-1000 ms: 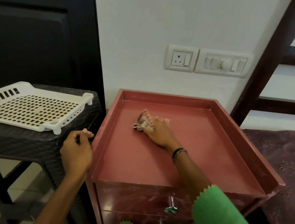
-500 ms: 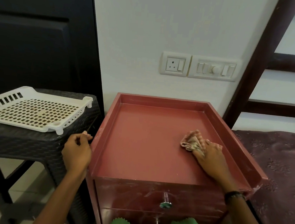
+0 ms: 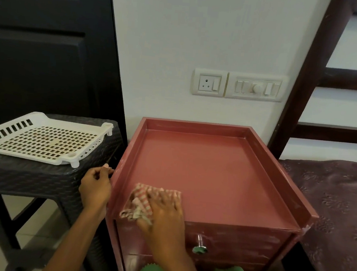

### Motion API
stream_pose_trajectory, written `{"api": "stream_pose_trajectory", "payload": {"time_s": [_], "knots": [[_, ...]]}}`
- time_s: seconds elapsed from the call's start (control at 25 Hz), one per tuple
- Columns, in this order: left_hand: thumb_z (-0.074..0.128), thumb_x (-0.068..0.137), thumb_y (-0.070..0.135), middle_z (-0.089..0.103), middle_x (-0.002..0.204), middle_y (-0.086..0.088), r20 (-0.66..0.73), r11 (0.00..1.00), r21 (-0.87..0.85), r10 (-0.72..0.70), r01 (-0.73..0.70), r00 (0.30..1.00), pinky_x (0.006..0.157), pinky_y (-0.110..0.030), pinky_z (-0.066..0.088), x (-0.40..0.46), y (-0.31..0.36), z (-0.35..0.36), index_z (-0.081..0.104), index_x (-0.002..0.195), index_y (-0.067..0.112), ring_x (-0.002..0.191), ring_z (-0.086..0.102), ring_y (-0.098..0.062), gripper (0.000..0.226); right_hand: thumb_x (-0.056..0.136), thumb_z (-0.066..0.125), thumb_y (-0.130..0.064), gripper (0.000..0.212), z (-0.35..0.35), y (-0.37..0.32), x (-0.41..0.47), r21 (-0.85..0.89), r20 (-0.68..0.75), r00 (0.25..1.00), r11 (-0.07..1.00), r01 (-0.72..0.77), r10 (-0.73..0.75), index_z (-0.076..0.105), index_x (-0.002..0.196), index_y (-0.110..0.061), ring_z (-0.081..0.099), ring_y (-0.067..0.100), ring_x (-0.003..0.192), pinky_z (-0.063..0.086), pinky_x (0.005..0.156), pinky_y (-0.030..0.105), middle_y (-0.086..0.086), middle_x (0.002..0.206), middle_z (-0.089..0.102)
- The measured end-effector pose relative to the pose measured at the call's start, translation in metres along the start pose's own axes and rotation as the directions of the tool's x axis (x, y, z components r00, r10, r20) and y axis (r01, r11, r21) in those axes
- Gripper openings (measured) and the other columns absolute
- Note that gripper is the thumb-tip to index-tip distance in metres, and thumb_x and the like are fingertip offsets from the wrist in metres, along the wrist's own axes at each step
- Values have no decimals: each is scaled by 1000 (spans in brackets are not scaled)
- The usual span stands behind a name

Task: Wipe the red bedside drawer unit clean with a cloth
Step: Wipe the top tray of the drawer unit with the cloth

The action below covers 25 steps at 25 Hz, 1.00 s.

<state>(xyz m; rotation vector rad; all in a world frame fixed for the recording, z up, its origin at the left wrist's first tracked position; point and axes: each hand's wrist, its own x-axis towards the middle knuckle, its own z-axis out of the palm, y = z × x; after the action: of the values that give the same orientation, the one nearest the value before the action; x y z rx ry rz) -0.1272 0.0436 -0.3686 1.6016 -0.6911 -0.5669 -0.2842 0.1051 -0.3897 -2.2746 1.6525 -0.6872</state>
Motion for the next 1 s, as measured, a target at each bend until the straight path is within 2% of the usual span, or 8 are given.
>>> {"api": "stream_pose_trajectory", "payload": {"time_s": [0.16, 0.28, 0.4, 0.48, 0.56, 0.68, 0.84, 1.0], "knots": [[45, 101, 36, 68, 97, -4, -1, 995, -88, -50, 50, 999, 83, -35, 48, 2, 2, -3, 67, 94, 6, 90, 60, -22, 37, 79, 47, -43, 40, -18, -12, -11, 289, 22, 989, 948, 133, -145, 71, 107, -28, 57, -6, 108, 41, 94, 6, -22, 111, 63], [31, 101, 52, 67, 92, -7, 211, 795, -502, -270, 341, 939, 72, -30, 49, -2, 0, -13, 63, 89, 9, 85, 63, -21, 55, 85, 57, -19, 9, -27, -11, 13, 536, -86, 995, 839, 88, -49, 66, 82, -23, 55, -5, 65, 39, 58, 6, -18, 68, 62], [25, 97, 61, 69, 90, -8, 385, 590, -648, -293, 482, 875, 63, -26, 53, -8, -14, -29, 62, 100, 9, 69, 71, -16, 64, 79, 57, -43, 42, -22, -32, 28, 524, -94, 982, 831, 187, -162, 62, 115, -23, 56, 10, 111, 47, 92, 25, -10, 117, 62], [27, 95, 63, 72, 102, -12, 471, 471, -704, -252, 532, 846, 78, -33, 53, -5, -21, -34, 58, 117, 6, 80, 75, -21, 69, 84, 66, -31, 61, -10, -47, 21, 424, 55, 943, 863, 274, -327, 45, 140, -21, 30, 1, 135, 29, 115, 27, -13, 144, 41], [25, 95, 64, 72, 108, -13, 494, 489, -690, -222, 534, 841, 86, -39, 47, -3, -19, -35, 56, 124, 4, 96, 69, -26, 73, 86, 67, -20, 66, -6, -48, 24, 398, 50, 938, 868, 295, -342, 37, 145, -24, 31, -1, 132, 27, 112, 18, -9, 148, 39], [17, 96, 65, 74, 98, -8, 439, 657, -582, -242, 480, 865, 87, -39, 47, -4, -18, -31, 62, 115, 9, 100, 63, -22, 74, 91, 62, -22, 53, -9, -45, 73, 312, 0, 958, 910, 273, -287, 44, 140, -20, 47, 17, 128, 36, 107, 27, 2, 143, 48], [8, 93, 69, 67, 117, -6, 482, 673, -567, -196, 474, 854, 108, -40, 39, -1, -18, -34, 58, 124, 10, 114, 59, -18, 83, 87, 65, -26, 28, -4, -47, 135, 195, -4, 973, 954, 226, -230, 61, 114, -18, 60, 25, 106, 47, 90, 36, 5, 113, 64], [13, 95, 67, 67, 113, -12, 517, 601, -601, -210, 526, 830, 89, -37, 47, -3, -22, -36, 60, 117, 10, 107, 61, -22, 77, 89, 64, -25, 58, 1, -48, 83, 316, 33, 970, 923, 219, -241, 42, 142, -18, 41, 19, 133, 32, 115, 33, 4, 146, 44]]}}
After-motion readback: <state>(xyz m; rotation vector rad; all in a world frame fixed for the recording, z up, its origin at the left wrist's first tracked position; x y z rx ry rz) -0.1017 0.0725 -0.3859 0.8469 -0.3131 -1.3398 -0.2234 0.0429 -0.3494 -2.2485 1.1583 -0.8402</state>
